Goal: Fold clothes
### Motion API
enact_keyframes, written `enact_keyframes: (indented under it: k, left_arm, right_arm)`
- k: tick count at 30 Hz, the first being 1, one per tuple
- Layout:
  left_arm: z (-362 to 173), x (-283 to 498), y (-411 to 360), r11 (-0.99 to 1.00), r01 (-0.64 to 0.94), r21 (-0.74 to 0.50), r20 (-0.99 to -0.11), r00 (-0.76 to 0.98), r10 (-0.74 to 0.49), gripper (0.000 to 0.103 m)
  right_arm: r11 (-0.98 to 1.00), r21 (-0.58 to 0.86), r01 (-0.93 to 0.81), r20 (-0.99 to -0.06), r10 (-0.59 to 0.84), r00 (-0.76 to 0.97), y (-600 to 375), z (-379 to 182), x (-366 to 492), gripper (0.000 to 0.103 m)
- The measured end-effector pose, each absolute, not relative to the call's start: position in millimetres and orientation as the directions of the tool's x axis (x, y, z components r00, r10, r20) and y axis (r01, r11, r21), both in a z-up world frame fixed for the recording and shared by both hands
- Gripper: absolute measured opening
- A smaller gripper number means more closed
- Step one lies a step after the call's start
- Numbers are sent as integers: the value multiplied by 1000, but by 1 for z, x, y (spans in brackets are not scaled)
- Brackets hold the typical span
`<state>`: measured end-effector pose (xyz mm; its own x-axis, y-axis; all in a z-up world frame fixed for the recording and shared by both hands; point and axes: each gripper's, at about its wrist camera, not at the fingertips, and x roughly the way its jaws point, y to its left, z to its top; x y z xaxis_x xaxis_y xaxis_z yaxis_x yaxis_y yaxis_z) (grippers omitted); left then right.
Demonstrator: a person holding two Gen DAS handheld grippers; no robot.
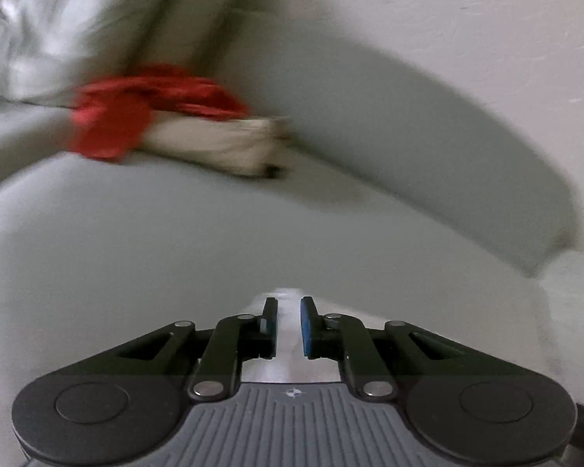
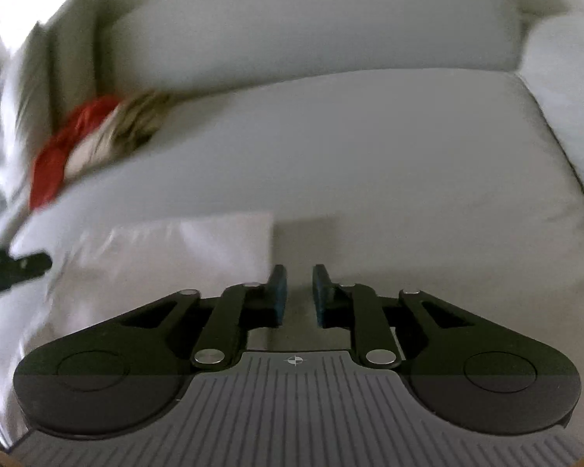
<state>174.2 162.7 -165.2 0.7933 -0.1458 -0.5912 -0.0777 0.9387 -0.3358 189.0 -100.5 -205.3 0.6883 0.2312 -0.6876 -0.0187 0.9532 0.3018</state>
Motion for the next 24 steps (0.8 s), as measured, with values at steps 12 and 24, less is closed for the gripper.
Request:
enact_keyframes:
  k: [12, 24]
  left_arm:
    - [-189, 200, 150, 961, -155, -230, -668, 743, -40, 14]
    - [-158, 152, 184, 905, -200, -376, -565, 823, -53, 19]
  right_arm:
    - [893, 400, -208, -631, 433, 644, -74, -224, 224, 16]
    - [888, 433, 152, -678, 209, 705, -152, -188, 180, 24]
